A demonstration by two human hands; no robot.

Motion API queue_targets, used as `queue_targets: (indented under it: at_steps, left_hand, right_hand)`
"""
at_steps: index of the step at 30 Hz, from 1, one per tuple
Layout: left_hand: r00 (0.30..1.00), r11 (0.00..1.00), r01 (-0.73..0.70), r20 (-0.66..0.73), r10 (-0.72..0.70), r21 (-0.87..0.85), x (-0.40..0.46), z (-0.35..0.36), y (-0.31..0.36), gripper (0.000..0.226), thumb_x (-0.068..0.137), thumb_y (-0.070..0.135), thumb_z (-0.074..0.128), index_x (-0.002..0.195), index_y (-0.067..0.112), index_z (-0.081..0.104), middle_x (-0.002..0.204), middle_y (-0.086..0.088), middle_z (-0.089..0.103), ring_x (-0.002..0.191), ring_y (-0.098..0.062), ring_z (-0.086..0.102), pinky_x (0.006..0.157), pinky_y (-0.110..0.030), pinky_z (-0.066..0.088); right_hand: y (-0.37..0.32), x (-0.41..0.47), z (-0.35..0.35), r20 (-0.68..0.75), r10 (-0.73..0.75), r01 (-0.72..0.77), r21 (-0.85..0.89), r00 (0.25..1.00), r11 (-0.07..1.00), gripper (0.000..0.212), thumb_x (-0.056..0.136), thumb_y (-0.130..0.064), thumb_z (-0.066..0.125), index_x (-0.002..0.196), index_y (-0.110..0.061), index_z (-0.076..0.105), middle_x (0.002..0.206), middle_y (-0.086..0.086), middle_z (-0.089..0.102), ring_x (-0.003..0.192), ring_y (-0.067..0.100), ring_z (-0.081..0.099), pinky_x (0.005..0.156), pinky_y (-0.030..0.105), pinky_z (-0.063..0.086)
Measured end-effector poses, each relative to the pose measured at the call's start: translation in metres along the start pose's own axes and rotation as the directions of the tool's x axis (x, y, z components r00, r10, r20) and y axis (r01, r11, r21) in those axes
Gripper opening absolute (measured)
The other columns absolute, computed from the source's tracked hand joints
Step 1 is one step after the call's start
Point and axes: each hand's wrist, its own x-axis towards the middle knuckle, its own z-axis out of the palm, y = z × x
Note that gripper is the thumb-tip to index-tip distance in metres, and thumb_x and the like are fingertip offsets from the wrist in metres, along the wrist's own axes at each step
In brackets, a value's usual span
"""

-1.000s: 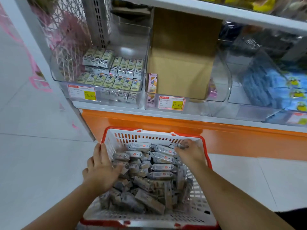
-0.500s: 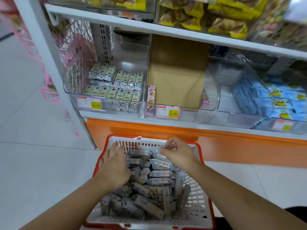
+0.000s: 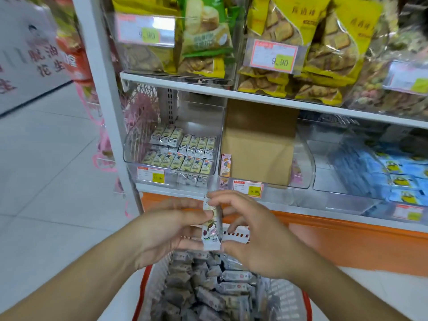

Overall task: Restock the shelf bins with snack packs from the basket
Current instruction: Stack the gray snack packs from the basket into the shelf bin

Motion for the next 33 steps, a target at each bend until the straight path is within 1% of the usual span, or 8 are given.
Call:
queue_targets:
  at_steps: [5, 12, 20, 22, 24, 26, 29, 33]
  left_hand:
    - [0.995, 0.985, -0.080, -0.040, 0.087, 0.153, 0.001, -0.002, 0.006, 0.032, 0.084, 0.019, 0.083, 0.115, 0.023, 0.075, 0.104, -0.013, 0.076, 0.081, -0.013, 0.064, 0.061, -0.024, 0.047]
    - [0.975, 0.977, -0.156, -0.138, 0.176, 0.144, 0.009, 0.001, 0.009, 0.035, 0.083, 0.022, 0.084, 0.116, 0.022, 0.072, 0.097, -0.009, 0.077, 0.086, -0.019, 0.074, 0.072, -0.034, 0.057]
    - [0.952, 0.940, -0.219, -0.154, 0.264, 0.261, 0.019, -0.019, 0.026, 0.020, 0.094, 0.036, 0.073, 0.111, 0.026, 0.073, 0.100, 0.001, 0.078, 0.094, -0.016, 0.075, 0.086, -0.038, 0.061]
    - [0.886, 0.805, -0.274, -0.188, 0.424, 0.527, 0.024, -0.042, 0.038, 0.020, 0.101, 0.044, 0.059, 0.114, 0.034, 0.070, 0.111, 0.016, 0.074, 0.106, -0.008, 0.069, 0.098, -0.036, 0.053]
    - [0.807, 0.500, -0.191, -0.156, 0.570, 0.845, 0.029, -0.072, 0.047, 0.038, 0.103, 0.054, 0.045, 0.133, 0.036, 0.060, 0.135, 0.023, 0.058, 0.126, -0.005, 0.055, 0.105, -0.031, 0.042]
    - [0.831, 0.258, -0.053, -0.101, 0.547, 0.965, 0.038, -0.103, 0.047, 0.070, 0.097, 0.072, 0.025, 0.154, 0.033, 0.041, 0.159, 0.015, 0.038, 0.147, -0.010, 0.034, 0.119, -0.033, 0.029]
    - [0.902, 0.138, 0.040, -0.095, 0.422, 0.990, 0.050, -0.130, 0.037, 0.096, 0.078, 0.079, -0.007, 0.163, 0.039, 0.013, 0.171, 0.016, 0.009, 0.157, -0.005, 0.001, 0.129, -0.038, 0.005]
    - [0.907, 0.152, 0.030, -0.091, 0.410, 0.988, 0.052, -0.133, 0.036, 0.074, 0.095, 0.069, 0.007, 0.163, 0.040, 0.002, 0.171, 0.018, -0.001, 0.156, -0.002, -0.011, 0.128, -0.037, -0.007]
  right_hand:
    - [0.008, 0.011, -0.011, -0.066, -0.015, 0.009, -0.079, 0.998, 0.997, 0.077, 0.091, 0.006, 0.066, 0.149, -0.042, 0.047, 0.161, -0.034, 0.024, 0.122, 0.003, 0.060, 0.089, 0.026, 0.056]
    - [0.013, 0.025, -0.002, -0.130, -0.037, 0.002, -0.253, 0.991, 0.967, 0.077, 0.086, -0.047, 0.082, 0.151, -0.044, 0.041, 0.157, -0.034, 0.025, 0.150, -0.003, 0.027, 0.117, 0.021, 0.028]
    - [-0.003, 0.052, 0.007, -0.204, 0.082, -0.122, -0.194, 0.976, 0.973, 0.080, 0.086, -0.047, 0.083, 0.149, -0.053, 0.035, 0.151, -0.038, 0.033, 0.140, -0.007, 0.035, 0.115, 0.027, 0.034]
    - [-0.015, 0.074, 0.003, -0.231, 0.109, -0.147, -0.158, 0.967, 0.976, 0.080, 0.086, -0.044, 0.083, 0.149, -0.053, 0.035, 0.148, -0.037, 0.037, 0.135, -0.006, 0.039, 0.111, 0.025, 0.036]
    - [-0.024, 0.110, 0.001, -0.262, 0.107, -0.150, -0.152, 0.959, 0.977, 0.078, 0.086, -0.040, 0.084, 0.148, -0.049, 0.038, 0.144, -0.028, 0.044, 0.132, 0.001, 0.045, 0.109, 0.030, 0.042]
    - [-0.024, 0.155, 0.000, -0.283, 0.108, -0.159, -0.164, 0.953, 0.974, 0.078, 0.086, -0.037, 0.085, 0.149, -0.041, 0.039, 0.145, -0.013, 0.051, 0.131, 0.011, 0.051, 0.108, 0.038, 0.047]
    - [-0.008, 0.226, -0.002, -0.268, 0.191, -0.240, -0.165, 0.944, 0.957, 0.084, 0.087, -0.032, 0.085, 0.154, -0.027, 0.035, 0.151, -0.001, 0.051, 0.131, 0.019, 0.054, 0.103, 0.036, 0.049]
    - [0.020, 0.296, -0.002, -0.256, 0.340, -0.391, -0.187, 0.905, 0.901, 0.095, 0.089, -0.019, 0.084, 0.162, -0.016, 0.024, 0.134, 0.012, 0.059, 0.106, 0.027, 0.064, 0.083, 0.043, 0.057]
